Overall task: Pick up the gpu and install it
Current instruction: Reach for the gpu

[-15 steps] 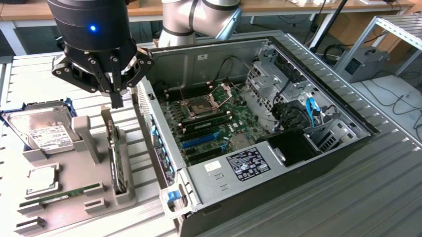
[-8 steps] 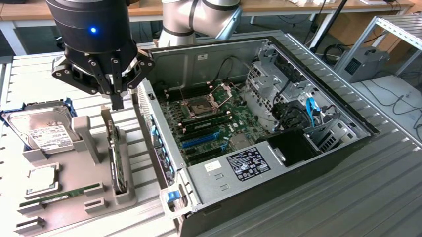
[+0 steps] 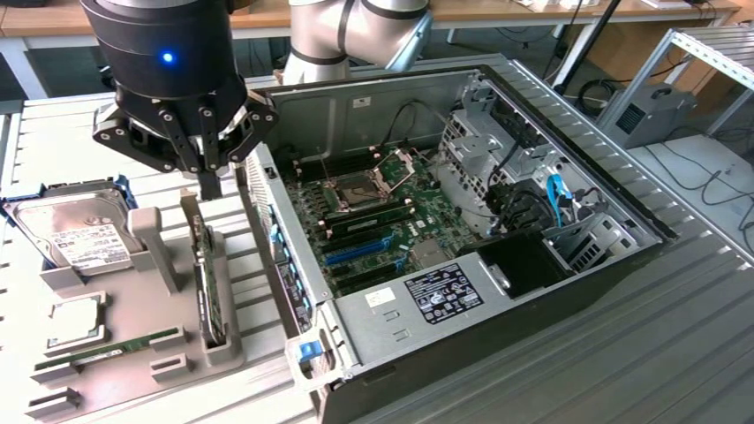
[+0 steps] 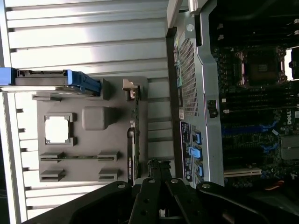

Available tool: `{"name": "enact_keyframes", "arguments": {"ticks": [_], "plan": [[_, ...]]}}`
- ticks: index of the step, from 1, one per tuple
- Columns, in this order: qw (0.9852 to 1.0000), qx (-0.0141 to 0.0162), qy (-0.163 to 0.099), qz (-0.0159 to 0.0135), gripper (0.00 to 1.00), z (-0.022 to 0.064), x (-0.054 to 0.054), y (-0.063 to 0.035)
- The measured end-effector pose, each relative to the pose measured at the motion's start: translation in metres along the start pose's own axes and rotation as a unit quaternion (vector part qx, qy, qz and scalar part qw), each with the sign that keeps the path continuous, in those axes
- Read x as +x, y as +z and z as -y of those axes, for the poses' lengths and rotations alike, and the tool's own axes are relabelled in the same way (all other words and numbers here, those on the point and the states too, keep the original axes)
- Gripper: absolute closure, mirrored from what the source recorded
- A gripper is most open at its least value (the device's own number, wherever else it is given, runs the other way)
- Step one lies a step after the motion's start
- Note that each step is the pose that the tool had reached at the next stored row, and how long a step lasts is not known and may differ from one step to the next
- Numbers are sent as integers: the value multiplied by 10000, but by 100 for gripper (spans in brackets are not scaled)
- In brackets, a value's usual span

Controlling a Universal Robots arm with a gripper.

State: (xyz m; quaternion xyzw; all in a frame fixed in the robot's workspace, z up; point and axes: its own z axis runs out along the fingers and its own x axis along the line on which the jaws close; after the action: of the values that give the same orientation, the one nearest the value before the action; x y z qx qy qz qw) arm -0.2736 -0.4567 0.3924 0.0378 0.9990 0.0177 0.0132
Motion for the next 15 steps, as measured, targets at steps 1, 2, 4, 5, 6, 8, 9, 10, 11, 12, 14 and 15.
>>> {"name": "enact_keyframes", "arguments": {"ticks": [1,2,4,5,6,8,9,10,11,12,14,15], "plan": [[10000,0,0,0,89,5,0,0],[10000,0,0,0,89,10,-1,0],[10000,0,0,0,89,22,-2,-1],[10000,1,0,0,89,29,-2,-1],[10000,1,0,0,89,35,-3,-1],[10000,0,0,1,89,47,-3,-1],[10000,0,0,0,89,53,-4,-1],[10000,1,0,0,89,60,-5,-2],[10000,1,0,0,89,66,-5,-2],[10000,1,0,0,89,73,-6,-2],[10000,1,0,0,89,86,-7,-3],[10000,1,0,0,89,92,-7,-3]]}}
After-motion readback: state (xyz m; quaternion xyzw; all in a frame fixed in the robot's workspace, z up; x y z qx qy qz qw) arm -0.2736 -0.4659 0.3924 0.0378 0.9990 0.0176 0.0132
